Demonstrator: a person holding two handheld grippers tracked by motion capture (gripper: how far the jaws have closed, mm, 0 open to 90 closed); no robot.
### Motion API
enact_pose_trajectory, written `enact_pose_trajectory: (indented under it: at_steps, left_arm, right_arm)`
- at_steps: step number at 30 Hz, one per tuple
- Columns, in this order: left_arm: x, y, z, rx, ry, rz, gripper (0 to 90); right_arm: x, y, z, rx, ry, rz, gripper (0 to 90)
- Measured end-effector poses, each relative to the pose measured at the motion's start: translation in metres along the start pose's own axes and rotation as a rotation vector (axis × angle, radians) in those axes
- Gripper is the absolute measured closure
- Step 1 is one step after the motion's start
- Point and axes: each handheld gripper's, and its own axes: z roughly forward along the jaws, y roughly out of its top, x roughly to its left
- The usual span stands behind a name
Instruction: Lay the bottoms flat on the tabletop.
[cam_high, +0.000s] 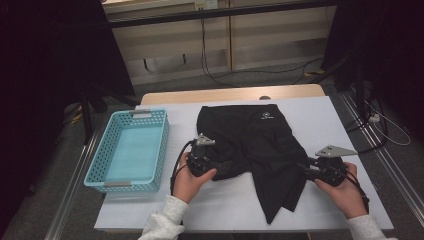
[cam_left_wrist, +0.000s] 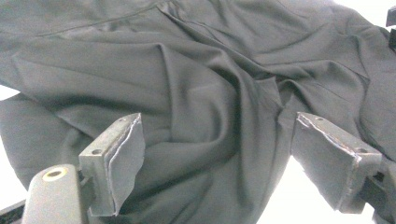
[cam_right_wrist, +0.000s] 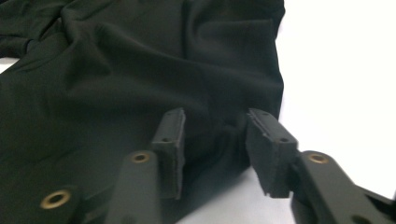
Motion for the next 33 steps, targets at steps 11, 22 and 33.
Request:
enact_pose_trajectory:
  at_steps: [11,22,33]
  left_arm:
    - [-0.003,0.000,0.006,0.011,-0.004,0.016,16.9]
    - [0.000,0.001,0.010,0.014,-0.003,0.020,17.0]
    - [-0.002,-0.001,0.012,0.027,-0.005,0.018,17.0]
  right_arm:
    - [0.019,-0.017,-0.015,0.034,0.051,-0.049,54.5]
    - [0.031,-0.015,-0.004,0.075,0.136,-0.142,89.8]
    - [-0.012,-0.015,-0.029,0.011,0.078,-0.030,90.0]
